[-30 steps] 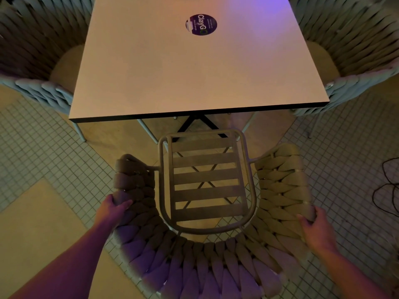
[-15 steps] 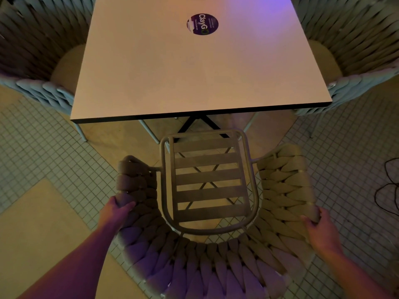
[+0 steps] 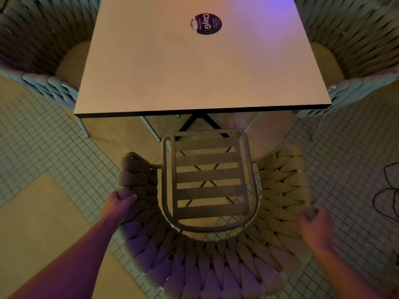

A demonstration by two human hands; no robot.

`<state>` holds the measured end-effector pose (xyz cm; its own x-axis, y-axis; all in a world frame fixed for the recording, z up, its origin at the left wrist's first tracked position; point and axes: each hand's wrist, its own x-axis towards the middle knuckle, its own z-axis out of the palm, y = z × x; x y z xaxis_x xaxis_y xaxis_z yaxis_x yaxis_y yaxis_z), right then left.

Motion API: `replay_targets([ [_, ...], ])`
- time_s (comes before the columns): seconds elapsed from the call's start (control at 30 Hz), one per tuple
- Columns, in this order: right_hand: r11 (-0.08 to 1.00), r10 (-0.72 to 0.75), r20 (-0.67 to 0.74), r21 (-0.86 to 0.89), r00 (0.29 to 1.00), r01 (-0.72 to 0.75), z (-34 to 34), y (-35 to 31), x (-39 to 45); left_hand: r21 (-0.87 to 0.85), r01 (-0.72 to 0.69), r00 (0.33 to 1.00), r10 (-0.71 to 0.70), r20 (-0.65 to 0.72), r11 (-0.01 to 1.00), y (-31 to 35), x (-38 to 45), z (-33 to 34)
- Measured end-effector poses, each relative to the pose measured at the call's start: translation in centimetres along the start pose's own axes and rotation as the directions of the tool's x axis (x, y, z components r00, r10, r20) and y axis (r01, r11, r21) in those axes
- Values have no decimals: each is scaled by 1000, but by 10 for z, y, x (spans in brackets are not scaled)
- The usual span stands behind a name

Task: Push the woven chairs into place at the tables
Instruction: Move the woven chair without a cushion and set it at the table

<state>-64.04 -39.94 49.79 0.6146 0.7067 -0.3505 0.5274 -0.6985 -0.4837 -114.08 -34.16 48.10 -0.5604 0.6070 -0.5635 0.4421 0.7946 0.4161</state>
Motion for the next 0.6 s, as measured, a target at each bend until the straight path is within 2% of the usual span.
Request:
replay_targets([
  [0.07,991,-124,-60,37,991,126,1,-21,-10,-17,-15,1000,15,11,1000,6,-12,-8],
  [0.13,978,-186,2,100,983,185,6,-47,-23,-46,-67,998,67,10,997,9,-29,-22],
  [0.23,980,-140,255,176,957,96,22,-76,-42,-101,-106,994,106,-6,989,4,-61,-47],
  [0.3,978,-126,339,202,932,58,33,-92,-55,-188,-112,994,108,-33,976,-5,-77,-61],
  [0.43,975,-141,432,218,891,48,66,-120,-91,-326,-68,998,68,-12,943,-48,-82,-90],
  [0.6,970,-130,444,244,887,20,131,-181,-147,-472,47,997,-13,76,880,-105,-29,-141],
])
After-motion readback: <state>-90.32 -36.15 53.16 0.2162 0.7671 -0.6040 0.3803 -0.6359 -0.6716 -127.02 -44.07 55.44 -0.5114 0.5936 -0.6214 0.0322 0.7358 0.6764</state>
